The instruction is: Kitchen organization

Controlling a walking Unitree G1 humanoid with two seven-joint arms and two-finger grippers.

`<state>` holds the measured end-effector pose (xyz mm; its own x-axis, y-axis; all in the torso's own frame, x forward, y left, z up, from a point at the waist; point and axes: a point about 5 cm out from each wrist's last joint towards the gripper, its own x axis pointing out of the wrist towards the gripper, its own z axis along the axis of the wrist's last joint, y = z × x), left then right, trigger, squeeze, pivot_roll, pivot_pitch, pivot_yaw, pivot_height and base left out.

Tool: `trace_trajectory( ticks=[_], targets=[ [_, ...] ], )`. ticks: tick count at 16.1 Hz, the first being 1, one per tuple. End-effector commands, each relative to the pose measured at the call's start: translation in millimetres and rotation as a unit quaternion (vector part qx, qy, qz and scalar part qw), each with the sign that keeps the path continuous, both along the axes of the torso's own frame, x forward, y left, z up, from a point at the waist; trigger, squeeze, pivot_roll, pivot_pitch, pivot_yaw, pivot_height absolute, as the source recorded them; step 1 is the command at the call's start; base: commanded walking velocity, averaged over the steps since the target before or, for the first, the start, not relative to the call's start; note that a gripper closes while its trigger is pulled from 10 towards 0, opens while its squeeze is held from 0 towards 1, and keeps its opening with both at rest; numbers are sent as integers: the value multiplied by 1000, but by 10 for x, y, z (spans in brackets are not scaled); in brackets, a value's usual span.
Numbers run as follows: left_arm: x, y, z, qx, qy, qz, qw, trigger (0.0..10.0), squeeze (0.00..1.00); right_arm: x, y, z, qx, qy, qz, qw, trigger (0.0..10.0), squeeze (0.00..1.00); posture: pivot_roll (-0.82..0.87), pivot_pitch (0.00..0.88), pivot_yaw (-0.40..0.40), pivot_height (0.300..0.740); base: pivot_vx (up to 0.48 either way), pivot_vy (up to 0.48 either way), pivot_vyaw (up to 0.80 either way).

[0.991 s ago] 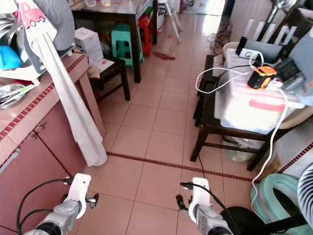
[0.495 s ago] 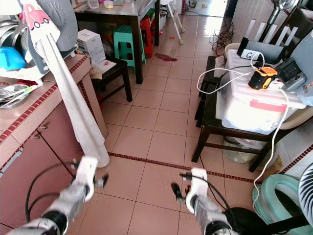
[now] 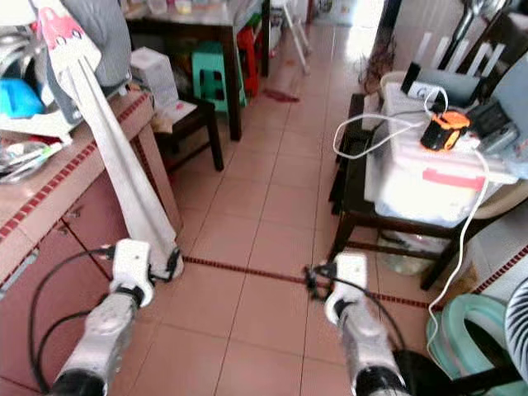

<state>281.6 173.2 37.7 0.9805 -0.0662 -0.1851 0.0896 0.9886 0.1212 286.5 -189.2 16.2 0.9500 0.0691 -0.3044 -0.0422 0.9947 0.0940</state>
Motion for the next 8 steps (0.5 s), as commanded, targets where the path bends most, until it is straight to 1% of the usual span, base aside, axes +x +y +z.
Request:
trace_trajectory(
  ticks=[1,2,3,4,5,6,7,8],
  targets=[
    [-16,-23,165,-2,-25,-18,1000,10000,0,16,-17,134,16,-23,-11,1000,10000,0,1,0,27,740,0,0,0],
    [-111,-25,310,0,-46,-36,998,10000,0,-43,14,268,44,-36,19,998,10000,0,-2,0,25,740,0,0,0],
    [-139,-23,356,0,-54,-39,998,10000,0,-63,21,321,52,-47,23,997,10000,0,-7,0,26,740,0,0,0],
    [-207,-34,455,5,-69,-59,996,10000,0,-101,27,438,57,-56,21,997,10000,0,-6,0,23,740,0,0,0],
    [-282,-43,584,22,-80,-86,993,10000,0,-132,22,653,19,-93,32,995,10000,0,-8,3,25,740,0,0,0],
    [-304,-53,645,23,-89,-90,992,10000,0,-149,-6,706,0,-99,20,995,10000,0,-13,3,26,740,0,0,0],
    [-333,-62,687,20,-87,-84,992,10000,0,-175,-35,710,16,-79,10,997,10000,0,-15,4,28,740,0,0,0],
    [-390,-59,715,10,-74,-70,995,10000,0,-207,-54,718,52,-65,3,997,10000,0,-24,7,32,740,0,0,0]
  ],
)
